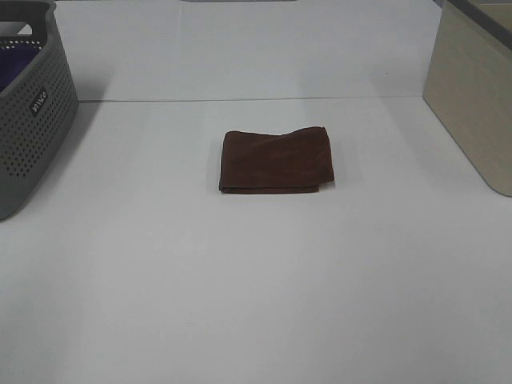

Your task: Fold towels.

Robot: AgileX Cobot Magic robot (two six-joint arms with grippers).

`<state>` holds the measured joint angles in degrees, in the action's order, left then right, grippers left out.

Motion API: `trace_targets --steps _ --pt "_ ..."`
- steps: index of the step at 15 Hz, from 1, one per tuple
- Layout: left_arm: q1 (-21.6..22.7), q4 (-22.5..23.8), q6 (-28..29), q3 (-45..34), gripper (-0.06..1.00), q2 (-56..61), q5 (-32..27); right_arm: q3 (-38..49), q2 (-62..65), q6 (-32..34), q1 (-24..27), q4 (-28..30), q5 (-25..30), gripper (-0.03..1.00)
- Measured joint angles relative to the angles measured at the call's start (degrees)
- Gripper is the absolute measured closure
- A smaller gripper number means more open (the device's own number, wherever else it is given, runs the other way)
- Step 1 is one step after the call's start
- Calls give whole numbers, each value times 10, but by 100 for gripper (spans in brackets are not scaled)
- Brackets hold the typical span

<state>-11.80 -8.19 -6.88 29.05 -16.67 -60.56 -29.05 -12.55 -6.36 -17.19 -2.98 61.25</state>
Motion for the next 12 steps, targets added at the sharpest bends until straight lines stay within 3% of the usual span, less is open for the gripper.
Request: trace_targets --steps 5,8,12 --pt "66 0 0 0 27 4 0 0 6 0 116 -3 0 30" --pt "91 0 0 0 27 52 0 0 38 0 154 -4 -2 30" --pt "91 0 0 0 27 132 0 0 116 0 159 -6 -3 30"
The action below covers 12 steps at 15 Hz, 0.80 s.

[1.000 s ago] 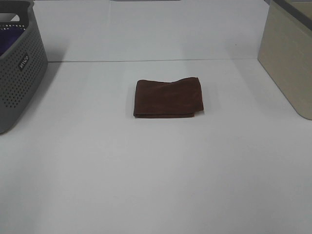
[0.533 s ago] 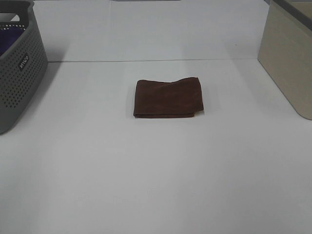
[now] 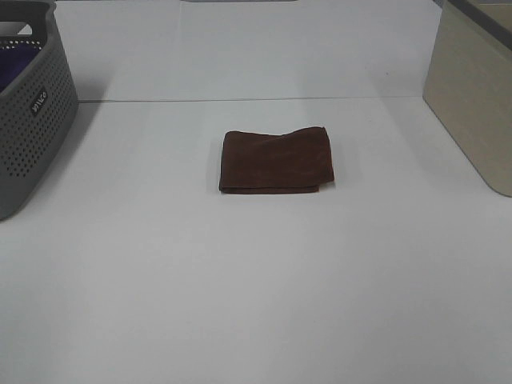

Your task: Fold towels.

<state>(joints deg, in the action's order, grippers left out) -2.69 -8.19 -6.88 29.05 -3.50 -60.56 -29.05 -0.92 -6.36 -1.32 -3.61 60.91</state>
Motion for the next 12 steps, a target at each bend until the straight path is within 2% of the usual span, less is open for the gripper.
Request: trace_targets --steps 12 --pt "0 0 0 0 27 37 0 2 13 0 0 -3 1 30"
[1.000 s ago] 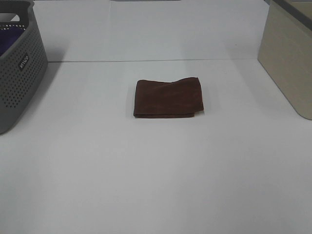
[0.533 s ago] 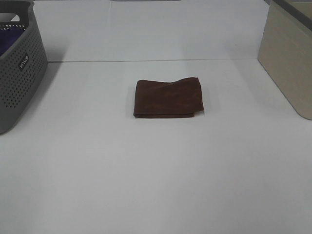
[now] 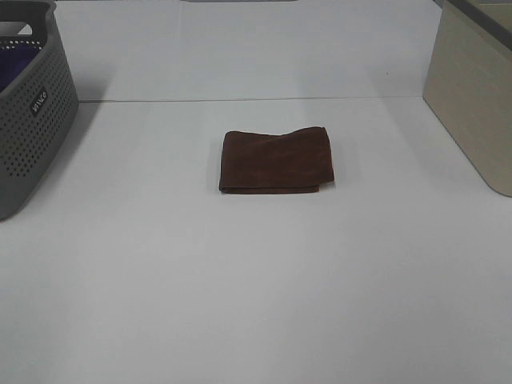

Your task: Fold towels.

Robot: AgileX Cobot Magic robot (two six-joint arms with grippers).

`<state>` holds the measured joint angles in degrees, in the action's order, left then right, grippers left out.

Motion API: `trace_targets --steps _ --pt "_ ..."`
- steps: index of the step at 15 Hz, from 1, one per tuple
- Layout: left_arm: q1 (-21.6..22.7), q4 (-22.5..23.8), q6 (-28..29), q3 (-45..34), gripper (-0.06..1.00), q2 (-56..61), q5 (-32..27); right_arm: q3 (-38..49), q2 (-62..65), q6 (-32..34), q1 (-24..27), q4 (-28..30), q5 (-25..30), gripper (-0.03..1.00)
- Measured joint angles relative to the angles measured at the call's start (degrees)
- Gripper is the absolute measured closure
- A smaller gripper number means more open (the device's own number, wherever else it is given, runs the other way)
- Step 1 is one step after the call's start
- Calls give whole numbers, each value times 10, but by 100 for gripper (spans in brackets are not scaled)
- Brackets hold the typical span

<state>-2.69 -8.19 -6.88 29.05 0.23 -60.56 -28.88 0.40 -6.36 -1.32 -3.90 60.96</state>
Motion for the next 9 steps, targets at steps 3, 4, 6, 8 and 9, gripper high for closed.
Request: trace_targets --steps 3,4,6,8,9 --pt "0 0 0 0 27 0 0 0 0 0 0 0 0 30" --pt "0 0 0 0 27 0 0 0 0 0 0 0 0 30" --pt "0 0 0 0 27 0 0 0 0 0 0 0 0 30" --pt "0 0 0 0 27 0 0 0 0 0 0 0 0 30" --pt "0 0 0 0 27 0 0 0 0 0 0 0 0 30"
